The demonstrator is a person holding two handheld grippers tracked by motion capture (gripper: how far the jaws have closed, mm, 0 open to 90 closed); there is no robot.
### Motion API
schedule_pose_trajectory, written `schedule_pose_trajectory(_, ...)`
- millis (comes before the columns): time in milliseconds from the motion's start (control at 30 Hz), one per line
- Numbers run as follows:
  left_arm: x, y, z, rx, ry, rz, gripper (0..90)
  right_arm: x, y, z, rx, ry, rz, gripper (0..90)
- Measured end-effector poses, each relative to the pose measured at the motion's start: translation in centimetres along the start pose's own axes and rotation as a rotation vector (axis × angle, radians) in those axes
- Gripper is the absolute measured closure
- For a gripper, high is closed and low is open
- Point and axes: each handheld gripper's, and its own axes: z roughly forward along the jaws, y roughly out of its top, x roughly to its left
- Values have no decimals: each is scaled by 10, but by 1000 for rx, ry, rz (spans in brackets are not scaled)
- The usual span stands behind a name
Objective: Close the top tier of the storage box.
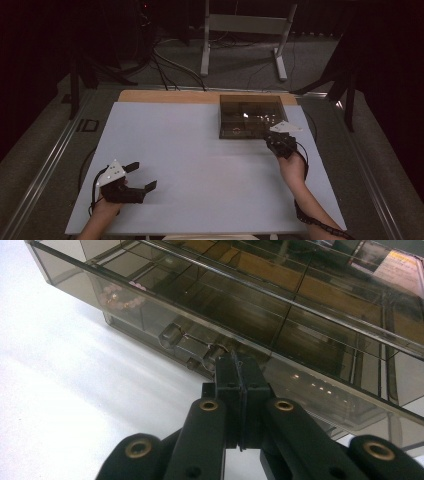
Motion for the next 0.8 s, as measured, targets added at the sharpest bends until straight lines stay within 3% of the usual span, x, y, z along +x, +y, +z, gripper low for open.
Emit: schedule_pose_trajectory(800,0,0,0,-2,-1,-2,53,-4,6,10,-1,-9,15,900)
